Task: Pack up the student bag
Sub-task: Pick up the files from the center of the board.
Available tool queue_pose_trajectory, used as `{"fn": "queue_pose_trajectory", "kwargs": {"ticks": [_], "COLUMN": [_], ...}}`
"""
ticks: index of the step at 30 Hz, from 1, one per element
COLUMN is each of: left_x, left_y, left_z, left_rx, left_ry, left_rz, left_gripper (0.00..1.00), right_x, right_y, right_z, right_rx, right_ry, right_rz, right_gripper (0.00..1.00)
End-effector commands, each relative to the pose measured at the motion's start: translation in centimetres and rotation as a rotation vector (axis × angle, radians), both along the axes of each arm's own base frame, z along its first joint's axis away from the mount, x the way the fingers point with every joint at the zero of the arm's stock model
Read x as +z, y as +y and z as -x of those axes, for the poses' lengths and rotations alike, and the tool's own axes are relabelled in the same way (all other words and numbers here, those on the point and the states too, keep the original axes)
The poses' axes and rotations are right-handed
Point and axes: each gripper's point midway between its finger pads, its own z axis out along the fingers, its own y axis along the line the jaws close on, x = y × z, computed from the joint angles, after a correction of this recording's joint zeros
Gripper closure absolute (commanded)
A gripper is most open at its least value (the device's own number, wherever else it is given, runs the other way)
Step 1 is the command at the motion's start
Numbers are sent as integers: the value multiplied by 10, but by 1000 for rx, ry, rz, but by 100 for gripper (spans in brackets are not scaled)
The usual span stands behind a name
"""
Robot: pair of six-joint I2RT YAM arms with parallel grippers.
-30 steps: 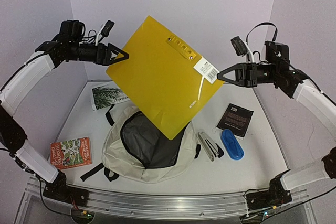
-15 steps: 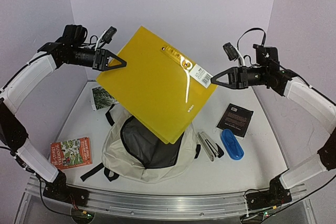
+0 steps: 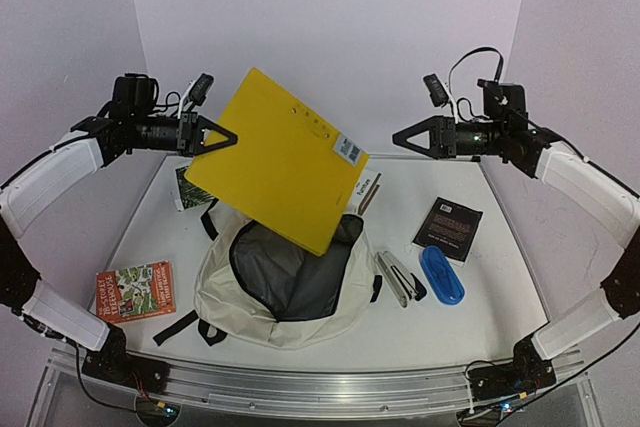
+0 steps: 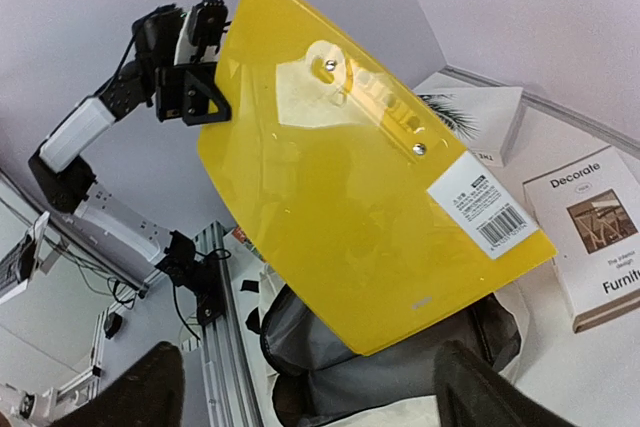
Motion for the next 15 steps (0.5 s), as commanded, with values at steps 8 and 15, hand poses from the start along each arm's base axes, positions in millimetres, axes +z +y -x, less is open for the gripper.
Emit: {"fn": "queue_pose_trajectory", "kwargs": {"ticks": [8, 15], "left_x": [102, 117], "left_y": [12, 10], "left_z": [14, 26], "left_rx": [93, 19], "left_ry": [-243, -245], "left_rz": [296, 367], "left_gripper": [100, 100], "right_x": [-2, -5], "right_y": [0, 29], "right_z": [-52, -37], "right_rx": [-227, -96], "right_ry": [61, 73], "right_rz": [-171, -221], "right_gripper": [2, 2]}}
